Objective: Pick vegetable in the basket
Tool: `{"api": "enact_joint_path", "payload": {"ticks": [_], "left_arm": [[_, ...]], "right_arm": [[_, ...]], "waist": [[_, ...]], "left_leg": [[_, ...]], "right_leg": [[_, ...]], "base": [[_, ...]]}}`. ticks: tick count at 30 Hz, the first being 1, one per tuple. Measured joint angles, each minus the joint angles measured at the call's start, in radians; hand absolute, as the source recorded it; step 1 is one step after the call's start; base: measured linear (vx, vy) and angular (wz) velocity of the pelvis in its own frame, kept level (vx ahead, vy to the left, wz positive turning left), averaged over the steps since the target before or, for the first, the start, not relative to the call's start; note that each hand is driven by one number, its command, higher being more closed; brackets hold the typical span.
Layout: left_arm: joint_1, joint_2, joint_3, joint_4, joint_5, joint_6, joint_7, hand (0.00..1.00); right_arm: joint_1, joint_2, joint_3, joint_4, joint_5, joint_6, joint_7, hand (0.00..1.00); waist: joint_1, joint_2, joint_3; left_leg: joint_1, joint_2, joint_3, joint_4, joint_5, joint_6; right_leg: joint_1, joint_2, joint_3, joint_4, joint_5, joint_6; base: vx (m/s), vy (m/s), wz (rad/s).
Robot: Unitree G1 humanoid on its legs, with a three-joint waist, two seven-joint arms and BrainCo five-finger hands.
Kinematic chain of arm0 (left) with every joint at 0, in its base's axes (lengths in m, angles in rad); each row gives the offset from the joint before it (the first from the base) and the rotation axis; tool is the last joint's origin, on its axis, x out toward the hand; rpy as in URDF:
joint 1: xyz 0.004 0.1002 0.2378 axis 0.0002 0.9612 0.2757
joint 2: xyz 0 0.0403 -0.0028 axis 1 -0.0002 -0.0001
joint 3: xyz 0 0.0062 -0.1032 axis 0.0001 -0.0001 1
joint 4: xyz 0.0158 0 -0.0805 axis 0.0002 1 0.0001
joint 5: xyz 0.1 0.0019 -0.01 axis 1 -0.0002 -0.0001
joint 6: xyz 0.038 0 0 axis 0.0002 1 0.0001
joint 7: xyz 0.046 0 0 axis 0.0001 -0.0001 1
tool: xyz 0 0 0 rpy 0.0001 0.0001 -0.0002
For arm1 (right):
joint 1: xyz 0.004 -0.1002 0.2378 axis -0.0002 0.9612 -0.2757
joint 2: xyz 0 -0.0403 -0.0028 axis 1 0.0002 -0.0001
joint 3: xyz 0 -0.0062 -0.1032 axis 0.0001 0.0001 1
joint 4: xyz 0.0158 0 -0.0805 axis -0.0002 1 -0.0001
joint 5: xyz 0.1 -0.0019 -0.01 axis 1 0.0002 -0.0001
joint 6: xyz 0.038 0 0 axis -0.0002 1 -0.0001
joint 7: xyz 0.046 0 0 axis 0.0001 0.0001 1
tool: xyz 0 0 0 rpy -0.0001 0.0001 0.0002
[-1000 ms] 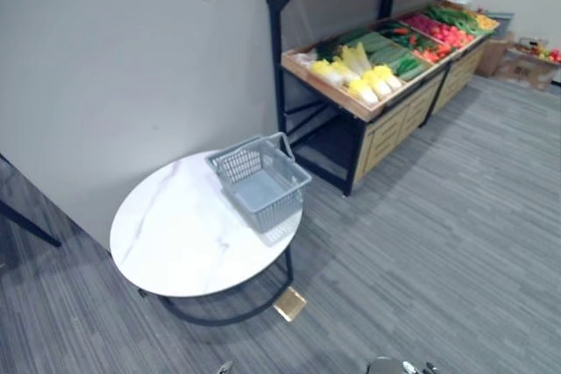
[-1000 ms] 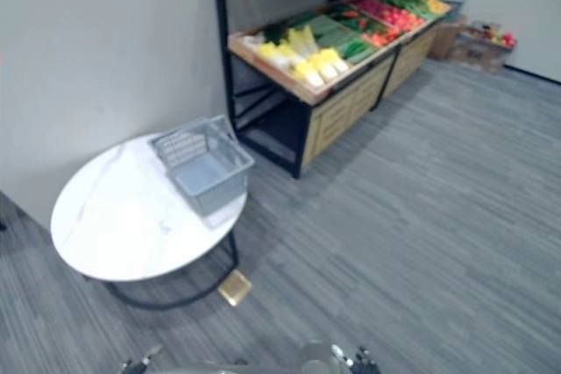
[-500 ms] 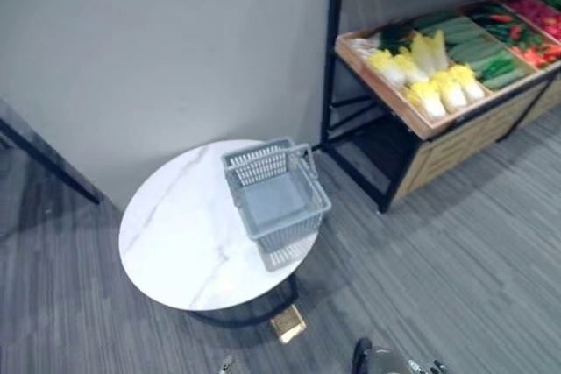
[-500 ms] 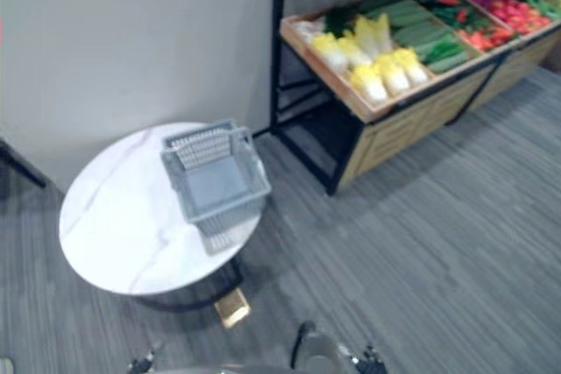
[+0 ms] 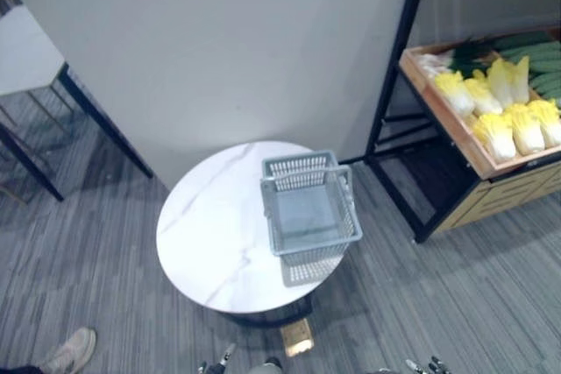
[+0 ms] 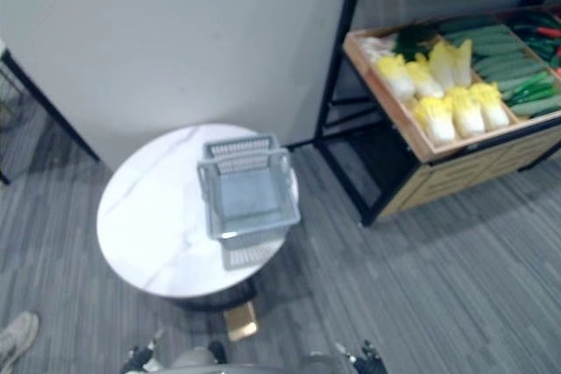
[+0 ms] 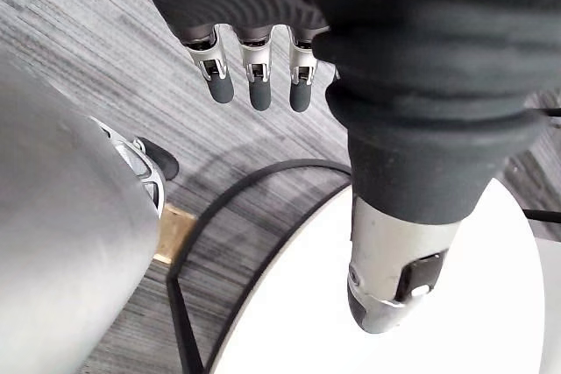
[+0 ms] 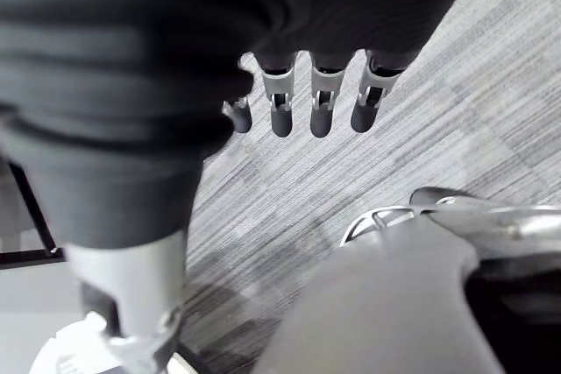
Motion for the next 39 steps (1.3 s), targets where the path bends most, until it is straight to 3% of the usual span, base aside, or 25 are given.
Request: {"api": "enact_joint_path", "payload": {"ticks": [2,6,9,13,19,22,24,28,30,32,39], "left_arm": [[0.000,0.024,-0.048,0.004,0.001,0.005,0.001,0.00],[0.001,0.050,-0.113,0.011,0.000,0.021,-0.001,0.00],[0.004,0.079,-0.149,0.008,0.001,0.045,-0.010,0.00],[0.035,0.108,-0.163,0.002,0.023,0.081,-0.015,0.00],[0.049,0.166,-0.172,-0.009,0.038,0.112,-0.019,0.00],[0.033,0.178,-0.170,-0.032,0.039,0.135,-0.005,0.00],[0.001,0.178,-0.167,-0.047,0.041,0.149,-0.001,0.00],[-0.022,0.174,-0.148,-0.048,0.060,0.148,0.001,0.00],[-0.030,0.166,-0.148,-0.048,0.073,0.147,0.001,0.00],[-0.033,0.151,-0.148,-0.049,0.079,0.146,0.000,0.00],[-0.036,0.142,-0.150,-0.048,0.081,0.146,0.000,0.00]], "right_arm": [[-0.007,0.000,0.001,0.001,-0.029,-0.015,-0.029,0.00],[-0.020,-0.027,0.045,-0.001,-0.230,-0.078,-0.146,0.00],[-0.067,-0.069,0.126,-0.060,-0.381,-0.079,-0.238,0.00],[-0.193,-0.141,0.148,-0.222,-0.428,-0.059,-0.286,0.00],[-0.470,-0.309,0.205,-0.497,-0.421,-0.023,-0.267,0.00],[-0.624,-0.368,0.315,-0.559,-0.421,-0.020,-0.222,0.00],[-0.750,-0.400,0.394,-0.563,-0.437,-0.019,-0.213,0.00],[-0.938,-0.415,0.506,-0.563,-0.442,-0.014,-0.207,0.00],[-1.007,-0.419,0.540,-0.563,-0.459,-0.005,-0.199,0.00],[-1.073,-0.424,0.576,-0.562,-0.478,0.028,-0.186,0.00],[-1.158,-0.422,0.669,-0.505,-0.487,0.140,-0.120,0.00]], "waist": [[0.000,-0.001,0.000],[-0.003,0.012,-0.001],[0.001,0.019,0.000],[0.017,0.028,0.003],[0.048,0.007,0.027],[0.057,-0.013,0.054],[0.085,-0.018,0.080],[0.094,-0.020,0.108],[0.116,-0.018,0.115],[0.136,-0.018,0.122],[0.162,-0.016,0.144]], "left_leg": [[0.017,-0.011,-0.011,-0.063,0.040,0.000],[0.032,-0.012,-0.029,-0.133,0.091,-0.001],[-0.001,-0.005,-0.058,-0.139,0.098,-0.004],[-0.050,-0.005,-0.081,-0.139,0.099,-0.005],[-0.098,-0.006,-0.082,-0.139,0.117,0.000],[-0.105,-0.017,-0.087,-0.139,0.125,0.003],[-0.114,-0.023,-0.088,-0.137,0.135,0.018],[-0.129,-0.025,-0.105,-0.134,0.138,0.020],[-0.134,-0.024,-0.108,-0.134,0.138,0.020],[-0.145,-0.024,-0.116,-0.134,0.139,0.019],[-0.177,-0.024,-0.139,-0.140,0.147,0.021]], "right_leg": [[-0.012,0.003,0.000,0.004,0.000,0.000],[-0.017,0.013,0.002,0.004,-0.012,0.004],[-0.043,0.038,0.041,0.008,-0.013,0.004],[-0.092,0.061,0.090,0.007,-0.012,0.005],[-0.151,0.078,0.156,0.006,-0.001,0.007],[-0.155,0.076,0.180,0.004,0.021,0.000],[-0.163,0.074,0.184,0.002,0.032,-0.012],[-0.167,0.076,0.188,0.000,0.038,-0.016],[-0.167,0.079,0.191,-0.006,0.038,-0.016],[-0.170,0.082,0.188,-0.016,0.038,-0.017],[-0.189,0.084,0.179,-0.015,0.038,-0.017]], "base": [[-0.12,0.006,0.10],[-0.15,-0.015,0.11],[-0.13,-0.018,0.20],[-0.08,0.008,0.02],[0.02,0.008,0.02],[0.10,0.022,0.07],[0.12,0.015,0.00],[0.11,-0.003,0.14],[0.06,-0.014,0.06],[0.04,-0.010,0.14],[0.00,0.003,0.07]]}}
